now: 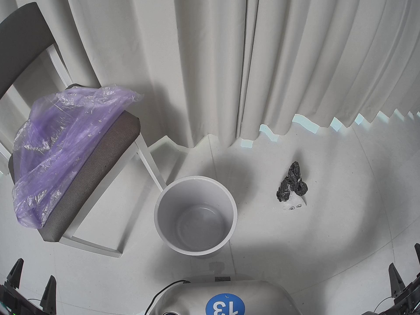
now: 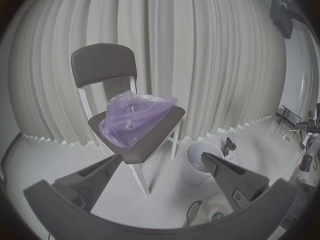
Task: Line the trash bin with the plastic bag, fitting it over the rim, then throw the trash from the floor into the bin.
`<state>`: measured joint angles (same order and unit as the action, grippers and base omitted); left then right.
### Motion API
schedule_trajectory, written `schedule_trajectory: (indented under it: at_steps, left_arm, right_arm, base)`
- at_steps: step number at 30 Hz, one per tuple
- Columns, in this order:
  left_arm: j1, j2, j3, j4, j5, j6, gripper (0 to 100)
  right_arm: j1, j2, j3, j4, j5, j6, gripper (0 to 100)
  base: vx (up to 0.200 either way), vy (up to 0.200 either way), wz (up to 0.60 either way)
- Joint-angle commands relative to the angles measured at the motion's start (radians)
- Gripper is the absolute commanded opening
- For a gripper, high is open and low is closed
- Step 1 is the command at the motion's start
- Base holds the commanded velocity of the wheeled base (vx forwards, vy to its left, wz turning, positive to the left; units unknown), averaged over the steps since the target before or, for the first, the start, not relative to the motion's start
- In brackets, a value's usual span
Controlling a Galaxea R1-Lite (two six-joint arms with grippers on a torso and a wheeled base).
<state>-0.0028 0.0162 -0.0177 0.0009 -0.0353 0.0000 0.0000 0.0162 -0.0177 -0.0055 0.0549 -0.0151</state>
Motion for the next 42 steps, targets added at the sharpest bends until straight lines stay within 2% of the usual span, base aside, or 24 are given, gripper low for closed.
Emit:
schedule_trajectory:
  at_steps: [1, 33, 36, 37, 38, 41, 42]
  left_arm:
    - [0.0, -0.013, 0.016, 0.001, 0.0, 0.0, 100]
    - [0.001, -0.016, 0.018, -0.007, -0.001, -0.003, 100]
    - [0.001, -0.013, -0.045, -0.073, -0.02, -0.038, 100]
    - [0.015, 0.031, -0.194, -0.125, -0.109, -0.163, 100]
    - [0.023, 0.064, -0.258, -0.116, -0.136, -0.204, 100]
    - [0.029, 0.123, -0.377, -0.024, -0.132, -0.167, 100]
    - [0.029, 0.123, -0.377, -0.024, -0.132, -0.167, 100]
  right_arm:
    - [0.0, -0.012, 0.018, -0.001, 0.0, 0.0, 100]
    - [0.0, -0.012, 0.018, -0.001, 0.0, 0.0, 100]
    - [0.0, -0.012, 0.018, -0.001, 0.0, 0.0, 100]
    - [0.0, -0.012, 0.018, -0.001, 0.0, 0.0, 100]
    - [0.0, -0.012, 0.018, -0.001, 0.0, -0.003, 100]
    - [0.0, -0.012, 0.016, 0.001, 0.002, -0.008, 100]
    - [0.0, -0.012, 0.016, 0.001, 0.002, -0.008, 100]
  base:
    - [0.0, 0.0, 0.0]
    - [0.0, 0.0, 0.0]
    - [0.0, 0.0, 0.0]
    - [0.0, 0.0, 0.0]
    - [0.0, 0.0, 0.0]
    - [0.0, 0.0, 0.0]
    - [0.0, 0.0, 0.0]
